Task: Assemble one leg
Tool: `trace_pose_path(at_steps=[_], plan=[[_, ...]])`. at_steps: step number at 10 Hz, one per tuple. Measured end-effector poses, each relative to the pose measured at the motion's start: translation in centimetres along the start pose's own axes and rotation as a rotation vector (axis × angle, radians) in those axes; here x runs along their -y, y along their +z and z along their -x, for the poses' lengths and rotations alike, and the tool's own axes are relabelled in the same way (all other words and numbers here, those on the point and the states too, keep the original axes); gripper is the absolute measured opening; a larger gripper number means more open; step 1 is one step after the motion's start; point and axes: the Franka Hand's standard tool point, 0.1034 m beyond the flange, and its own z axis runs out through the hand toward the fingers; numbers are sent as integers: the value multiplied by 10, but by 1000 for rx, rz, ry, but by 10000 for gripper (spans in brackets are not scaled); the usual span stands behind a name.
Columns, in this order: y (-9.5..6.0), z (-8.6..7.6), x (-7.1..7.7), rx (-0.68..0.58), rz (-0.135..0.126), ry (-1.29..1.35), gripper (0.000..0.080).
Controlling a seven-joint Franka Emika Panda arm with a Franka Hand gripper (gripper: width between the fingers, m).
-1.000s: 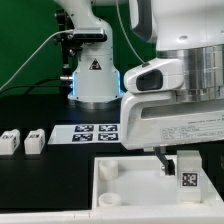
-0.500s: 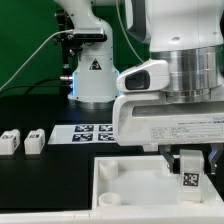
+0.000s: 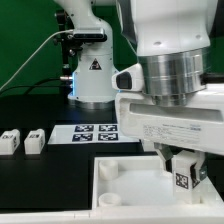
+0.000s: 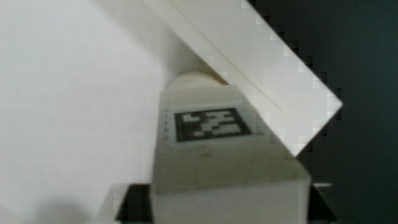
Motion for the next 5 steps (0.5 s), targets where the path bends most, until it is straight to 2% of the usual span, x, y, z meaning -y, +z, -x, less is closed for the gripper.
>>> trace_pose_path(at_steps=[2, 5], plan=[[0, 4, -2, 5, 2, 281, 303], [3, 18, 3, 49, -16, 682, 302]])
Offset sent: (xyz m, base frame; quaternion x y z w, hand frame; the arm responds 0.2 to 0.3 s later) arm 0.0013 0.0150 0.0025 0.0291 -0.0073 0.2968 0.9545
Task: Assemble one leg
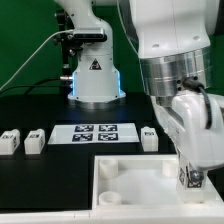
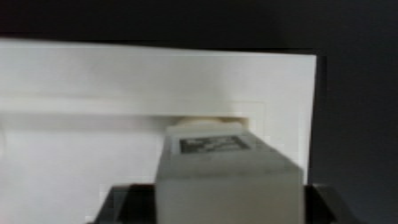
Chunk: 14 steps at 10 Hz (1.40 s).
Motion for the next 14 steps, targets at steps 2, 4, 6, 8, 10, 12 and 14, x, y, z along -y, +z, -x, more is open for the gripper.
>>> trace_pose_path(at_steps=[2, 4, 6, 8, 10, 12, 14], plan=[[1, 2, -1, 5, 1, 9, 304], [1, 3, -1, 3, 0, -77, 481], [1, 8, -2, -1, -3, -515, 617], [2, 10, -3, -10, 1, -717, 639], [2, 9, -3, -11, 3, -901, 648], [0, -2, 2, -25, 7, -1146, 649], [0, -10, 4, -47, 25, -1369, 649]])
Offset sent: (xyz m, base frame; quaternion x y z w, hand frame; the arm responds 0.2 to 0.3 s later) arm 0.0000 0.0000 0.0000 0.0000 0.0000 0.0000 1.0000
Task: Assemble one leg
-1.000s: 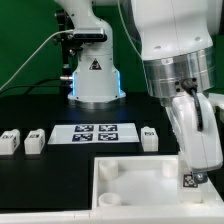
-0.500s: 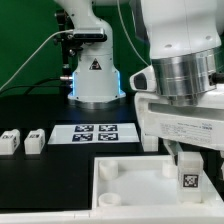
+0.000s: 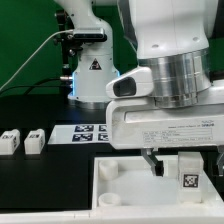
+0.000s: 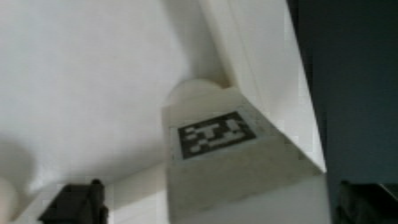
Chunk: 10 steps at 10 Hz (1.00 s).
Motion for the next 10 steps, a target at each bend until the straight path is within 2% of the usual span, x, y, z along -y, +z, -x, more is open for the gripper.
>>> trace_pose_path(at_steps=[1, 2, 3, 4, 5, 6, 8, 10], plan=[[0, 0, 4, -15, 18, -117, 649], [0, 0, 5, -15, 16, -99, 649], [0, 0, 4, -16, 16, -98, 522], [0, 0, 5, -15, 11, -16, 522], [0, 1, 6, -12, 3, 113, 366], [0, 1, 2, -11, 6, 201, 299], [0, 0, 2, -10, 2, 370, 299], [0, 2, 2, 4, 4, 733, 299]])
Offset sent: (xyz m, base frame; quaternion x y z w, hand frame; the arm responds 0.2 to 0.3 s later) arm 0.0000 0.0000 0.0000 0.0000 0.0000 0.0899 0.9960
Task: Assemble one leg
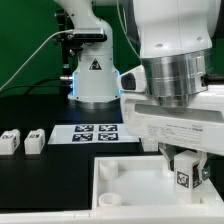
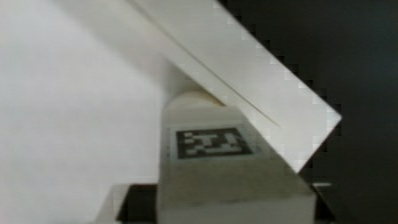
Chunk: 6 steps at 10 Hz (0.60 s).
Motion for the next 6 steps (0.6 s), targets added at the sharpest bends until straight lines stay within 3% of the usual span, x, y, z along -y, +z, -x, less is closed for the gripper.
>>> trace_pose_path(at_steps=[6], plan=[[2, 2, -1, 67, -23, 904, 300]])
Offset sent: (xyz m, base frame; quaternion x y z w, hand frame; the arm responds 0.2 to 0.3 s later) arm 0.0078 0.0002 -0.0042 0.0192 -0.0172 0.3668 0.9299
